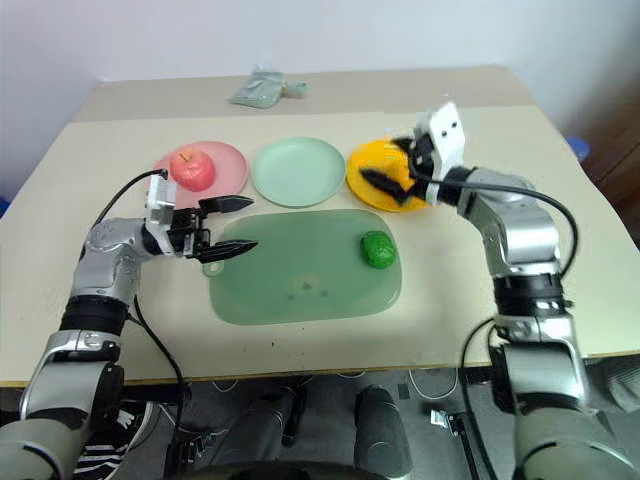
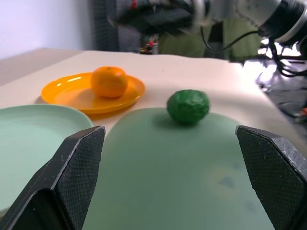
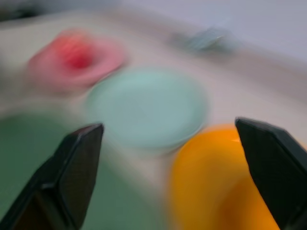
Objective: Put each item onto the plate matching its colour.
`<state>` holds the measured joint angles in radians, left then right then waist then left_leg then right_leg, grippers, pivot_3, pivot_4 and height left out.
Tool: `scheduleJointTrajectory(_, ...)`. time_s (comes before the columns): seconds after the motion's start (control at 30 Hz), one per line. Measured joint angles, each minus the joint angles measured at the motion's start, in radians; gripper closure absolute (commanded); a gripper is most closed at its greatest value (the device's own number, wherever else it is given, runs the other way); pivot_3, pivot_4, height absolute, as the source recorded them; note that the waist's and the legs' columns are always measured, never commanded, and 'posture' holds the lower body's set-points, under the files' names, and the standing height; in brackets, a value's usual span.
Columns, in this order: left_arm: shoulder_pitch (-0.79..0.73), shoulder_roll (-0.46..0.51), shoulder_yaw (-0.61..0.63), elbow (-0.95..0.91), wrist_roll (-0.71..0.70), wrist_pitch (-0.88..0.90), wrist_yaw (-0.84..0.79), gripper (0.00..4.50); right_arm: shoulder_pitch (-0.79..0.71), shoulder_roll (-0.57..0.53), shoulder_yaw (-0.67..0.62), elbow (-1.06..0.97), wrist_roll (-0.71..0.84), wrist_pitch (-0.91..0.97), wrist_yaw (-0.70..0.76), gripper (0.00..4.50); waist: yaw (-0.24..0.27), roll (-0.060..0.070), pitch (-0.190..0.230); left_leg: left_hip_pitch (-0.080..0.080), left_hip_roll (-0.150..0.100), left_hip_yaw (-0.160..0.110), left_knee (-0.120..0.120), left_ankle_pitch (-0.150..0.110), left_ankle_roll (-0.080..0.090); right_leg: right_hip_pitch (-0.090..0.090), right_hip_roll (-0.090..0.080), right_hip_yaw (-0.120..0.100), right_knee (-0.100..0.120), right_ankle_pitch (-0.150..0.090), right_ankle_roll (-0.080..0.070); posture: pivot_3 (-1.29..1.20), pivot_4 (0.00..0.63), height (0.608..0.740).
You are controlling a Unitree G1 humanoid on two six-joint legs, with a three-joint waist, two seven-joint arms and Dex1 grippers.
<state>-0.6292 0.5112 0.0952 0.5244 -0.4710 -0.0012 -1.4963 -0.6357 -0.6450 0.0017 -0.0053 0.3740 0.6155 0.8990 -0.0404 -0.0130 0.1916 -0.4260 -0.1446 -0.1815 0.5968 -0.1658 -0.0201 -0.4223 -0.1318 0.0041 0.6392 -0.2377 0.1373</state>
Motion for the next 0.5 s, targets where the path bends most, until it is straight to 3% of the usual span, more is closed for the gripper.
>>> scheduleJointTrajectory(0.13, 0.002, 0.003, -0.004, -0.019, -0.003, 0.022, -0.028, 0.00, 0.086, -0.094, 0.116, -0.146, -0.005, 0.099, 0.072, 0.04, -0.005, 0.000, 0.000, 0.000, 0.001, 0.002, 0.000, 0.000, 0.000, -0.001, 0.000, 0.001, 0.000, 0.000, 0.000, 0.00, 0.150, 0.740)
scheduleJointTrajectory(0.33, 0.001, 0.011, -0.012, -0.019, 0.009, 0.024, -0.033, 0.00, 0.113, -0.113, 0.220, -0.112, -0.134, 0.059, 0.022, 0.04, 0.002, 0.000, 0.000, 0.000, 0.002, 0.004, 0.000, 0.000, 0.000, -0.001, 0.000, 0.002, 0.000, 0.000, 0.000, 0.00, 0.150, 0.740)
scheduleJointTrajectory(0.43, 0.001, 0.010, -0.013, -0.023, 0.010, 0.034, -0.026, 0.00, 0.117, -0.113, 0.238, -0.051, -0.177, 0.044, 0.011, 0.81, 0.006, 0.000, 0.000, 0.000, 0.001, 0.004, 0.000, 0.000, 0.000, -0.001, 0.000, 0.003, 0.000, 0.000, 0.000, 0.00, 0.150, 0.740)
scheduleJointTrajectory(0.5, 0.001, 0.011, -0.013, -0.033, 0.010, 0.034, -0.022, 0.00, 0.118, -0.113, 0.239, -0.046, -0.186, 0.033, 0.020, 1.67, 0.006, 0.000, 0.000, 0.000, 0.002, 0.004, 0.000, 0.000, 0.000, -0.001, 0.000, 0.003, 0.000, 0.000, 0.000, 0.00, 0.150, 0.740)
